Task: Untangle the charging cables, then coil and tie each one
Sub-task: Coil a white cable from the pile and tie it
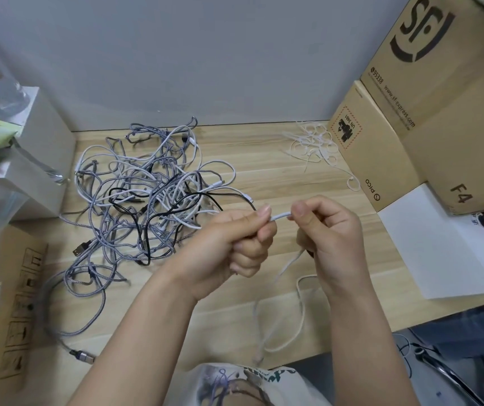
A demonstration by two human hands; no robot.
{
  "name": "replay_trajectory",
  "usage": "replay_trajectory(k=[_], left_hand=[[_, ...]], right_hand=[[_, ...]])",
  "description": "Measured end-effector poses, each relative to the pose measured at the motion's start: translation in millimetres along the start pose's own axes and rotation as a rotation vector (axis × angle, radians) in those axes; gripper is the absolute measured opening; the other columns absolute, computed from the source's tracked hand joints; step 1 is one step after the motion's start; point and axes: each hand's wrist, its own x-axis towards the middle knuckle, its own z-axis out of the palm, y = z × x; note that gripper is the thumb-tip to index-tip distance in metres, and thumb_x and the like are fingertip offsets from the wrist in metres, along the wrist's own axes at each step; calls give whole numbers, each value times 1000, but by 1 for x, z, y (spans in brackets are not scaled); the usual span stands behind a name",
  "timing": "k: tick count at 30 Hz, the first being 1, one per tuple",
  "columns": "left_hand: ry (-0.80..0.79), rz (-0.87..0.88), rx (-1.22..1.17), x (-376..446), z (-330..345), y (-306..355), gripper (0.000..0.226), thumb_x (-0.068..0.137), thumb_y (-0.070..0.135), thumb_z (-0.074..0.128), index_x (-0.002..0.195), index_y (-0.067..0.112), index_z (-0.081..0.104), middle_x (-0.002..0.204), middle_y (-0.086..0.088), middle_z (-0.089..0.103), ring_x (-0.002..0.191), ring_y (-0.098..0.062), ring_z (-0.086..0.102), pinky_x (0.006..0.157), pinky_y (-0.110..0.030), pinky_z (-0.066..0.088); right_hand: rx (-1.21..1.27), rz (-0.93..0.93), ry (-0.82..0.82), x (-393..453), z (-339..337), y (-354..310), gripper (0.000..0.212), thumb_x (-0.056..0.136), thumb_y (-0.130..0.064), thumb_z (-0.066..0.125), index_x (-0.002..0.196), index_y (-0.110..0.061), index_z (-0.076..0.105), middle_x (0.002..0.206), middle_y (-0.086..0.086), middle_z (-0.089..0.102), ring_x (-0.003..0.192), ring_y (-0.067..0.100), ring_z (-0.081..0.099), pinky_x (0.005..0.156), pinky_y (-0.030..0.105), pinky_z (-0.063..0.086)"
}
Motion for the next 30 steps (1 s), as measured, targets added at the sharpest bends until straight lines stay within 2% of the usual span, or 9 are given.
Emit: replay_trajectory(k=[4, 7, 9, 14, 18, 21, 23, 27, 30], left_hand=[[-260, 55, -256, 4, -1, 6, 23, 87, 29, 58, 96, 13, 73, 50, 10, 22, 45, -4, 17, 42, -13, 21], [-289, 101, -412, 7, -1, 14, 44, 88, 18, 59, 127, -1, 55, 51, 8, 42, 47, -4, 21, 43, -13, 25], [-251, 170, -432, 9, 1, 15, 56, 85, 18, 62, 135, 3, 42, 59, 5, 55, 46, -5, 21, 41, -12, 28], [-75, 254, -432, 12, 5, 14, 48, 87, 25, 52, 132, 17, 38, 59, 7, 58, 42, -5, 18, 37, -10, 22], [145, 247, -389, 9, 1, 23, 41, 88, 37, 34, 117, 13, 50, 36, 6, 34, 37, -7, 9, 35, -14, 11], [251, 206, -304, 7, -5, 26, 41, 94, 36, 32, 118, 8, 51, 34, 7, 30, 31, -3, 14, 33, -14, 12], [328, 199, -227, 6, -9, 25, 36, 99, 28, 32, 121, 4, 48, 35, 7, 31, 29, -2, 21, 31, -12, 16], [344, 215, -188, 5, -7, 22, 24, 100, 16, 34, 112, 1, 46, 45, 5, 50, 32, -1, 35, 33, -14, 33], [292, 214, -75, 5, -4, 20, 14, 100, 13, 34, 100, 4, 45, 73, -9, 73, 59, -11, 68, 55, -20, 56]], right_hand=[[19, 57, -108, 1, 8, 7, 31, 88, -38, 58, 62, -26, 69, 48, -11, 40, 41, 2, 22, 40, 15, 16], [-99, 124, -206, -1, 13, 11, 39, 94, -37, 42, 60, -26, 59, 45, -14, 33, 39, -1, 24, 40, 12, 19], [-286, 99, -281, -5, 16, 15, 35, 100, -25, 42, 68, -23, 54, 43, -14, 37, 40, 0, 33, 43, 9, 25], [-550, 64, -382, -11, 24, 12, 32, 91, -17, 45, 61, -30, 44, 47, -16, 47, 47, 1, 39, 49, 15, 31], [-761, 62, -534, -21, 28, 14, 22, 94, -16, 48, 79, -26, 61, 61, -5, 54, 58, 8, 47, 59, 32, 38], [-819, 22, -513, -25, 28, 11, 18, 94, -23, 50, 86, -23, 66, 56, -12, 53, 57, 5, 46, 57, 27, 35], [-839, -25, -462, -24, 24, 4, 18, 94, -26, 52, 83, -26, 66, 52, -18, 50, 52, 4, 43, 53, 24, 29], [-892, -91, -427, -26, 21, -3, 21, 94, -30, 52, 82, -21, 65, 49, -4, 40, 51, 10, 36, 55, 31, 30], [-941, -176, -396, -29, 20, -4, 32, 90, -41, 46, 76, -16, 62, 49, -4, 36, 52, 14, 36, 54, 35, 33]])
